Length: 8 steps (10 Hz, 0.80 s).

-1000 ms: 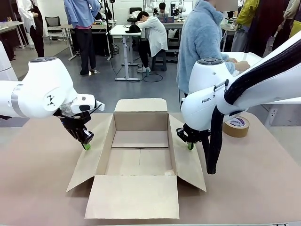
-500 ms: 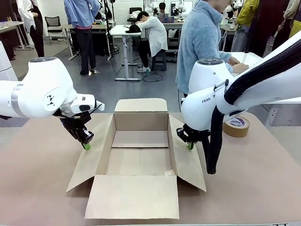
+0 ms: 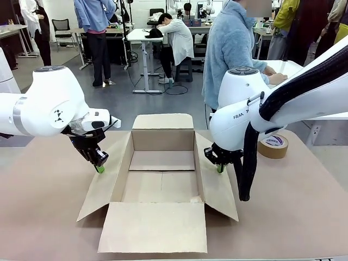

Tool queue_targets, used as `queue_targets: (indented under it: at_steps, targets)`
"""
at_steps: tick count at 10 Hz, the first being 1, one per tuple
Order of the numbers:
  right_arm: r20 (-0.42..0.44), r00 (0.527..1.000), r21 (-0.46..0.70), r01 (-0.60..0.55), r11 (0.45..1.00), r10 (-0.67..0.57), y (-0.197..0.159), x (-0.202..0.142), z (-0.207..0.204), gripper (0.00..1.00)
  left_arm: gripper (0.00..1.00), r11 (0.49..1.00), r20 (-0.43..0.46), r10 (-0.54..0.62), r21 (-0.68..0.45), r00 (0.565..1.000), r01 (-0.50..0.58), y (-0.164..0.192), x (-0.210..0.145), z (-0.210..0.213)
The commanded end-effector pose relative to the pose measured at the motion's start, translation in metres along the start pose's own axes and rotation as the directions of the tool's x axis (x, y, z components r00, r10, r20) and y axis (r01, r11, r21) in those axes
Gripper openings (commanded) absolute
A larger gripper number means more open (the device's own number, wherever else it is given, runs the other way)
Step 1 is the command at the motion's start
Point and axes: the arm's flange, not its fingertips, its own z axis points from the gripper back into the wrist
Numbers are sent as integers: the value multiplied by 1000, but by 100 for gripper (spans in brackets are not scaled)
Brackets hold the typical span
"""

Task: Wrap the clocks to prevent damage.
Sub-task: Once the human has placed the objects inside and stepped back, release both hands from the side flaps of the Package Box.

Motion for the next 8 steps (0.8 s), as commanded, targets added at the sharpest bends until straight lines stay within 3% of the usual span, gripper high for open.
queue_targets:
  at_steps: [1,8]
  targets:
    - [8,1000,-22,11,1000,-11,1,-1,-1,1,0,1000,-10,-2,-2,1000,2,0,-1,-1]
    - [8,1000,-22,11,1000,-11,1,-1,-1,1,0,1000,-10,-2,-2,1000,2,0,-1,-1]
